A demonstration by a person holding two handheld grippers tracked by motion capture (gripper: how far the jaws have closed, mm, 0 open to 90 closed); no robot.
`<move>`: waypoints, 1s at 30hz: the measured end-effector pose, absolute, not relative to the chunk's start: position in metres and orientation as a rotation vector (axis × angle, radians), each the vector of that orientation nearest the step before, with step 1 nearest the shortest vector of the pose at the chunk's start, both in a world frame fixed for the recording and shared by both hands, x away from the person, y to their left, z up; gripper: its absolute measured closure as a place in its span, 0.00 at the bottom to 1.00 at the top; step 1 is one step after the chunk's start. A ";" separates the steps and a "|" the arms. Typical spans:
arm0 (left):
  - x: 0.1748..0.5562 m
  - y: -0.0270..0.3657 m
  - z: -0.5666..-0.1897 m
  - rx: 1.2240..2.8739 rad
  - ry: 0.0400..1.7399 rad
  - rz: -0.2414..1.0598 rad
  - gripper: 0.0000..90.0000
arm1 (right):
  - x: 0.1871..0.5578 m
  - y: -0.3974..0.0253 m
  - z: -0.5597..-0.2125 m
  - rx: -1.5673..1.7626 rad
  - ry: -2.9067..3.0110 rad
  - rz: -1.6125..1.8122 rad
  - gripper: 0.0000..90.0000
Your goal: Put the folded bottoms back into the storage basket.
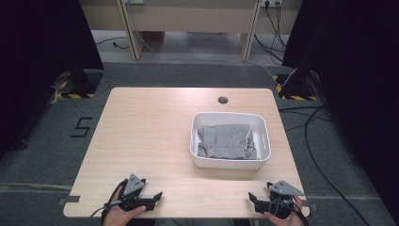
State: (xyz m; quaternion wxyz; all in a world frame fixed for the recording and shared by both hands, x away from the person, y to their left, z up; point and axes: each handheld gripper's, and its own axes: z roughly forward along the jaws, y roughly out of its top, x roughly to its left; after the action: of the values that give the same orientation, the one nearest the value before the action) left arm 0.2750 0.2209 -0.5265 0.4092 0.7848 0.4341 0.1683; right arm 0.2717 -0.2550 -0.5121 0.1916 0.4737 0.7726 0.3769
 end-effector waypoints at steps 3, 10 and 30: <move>0.270 0.223 -0.529 1.959 1.091 0.450 0.17 | 0.272 -0.255 -0.516 1.327 2.185 1.026 0.18; 0.260 0.223 -0.533 1.961 1.073 0.507 0.16 | 0.268 -0.250 -0.520 1.269 2.195 0.987 0.14; 0.258 0.220 -0.536 1.938 1.076 0.526 0.13 | 0.267 -0.250 -0.523 1.236 2.206 1.015 0.09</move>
State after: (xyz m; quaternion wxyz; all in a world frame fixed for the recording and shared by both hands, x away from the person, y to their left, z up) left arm 0.2584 0.2205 -0.5356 0.4184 0.7726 0.4290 0.2098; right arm 0.2666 -0.2501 -0.5232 0.2070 0.4439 0.7921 0.3643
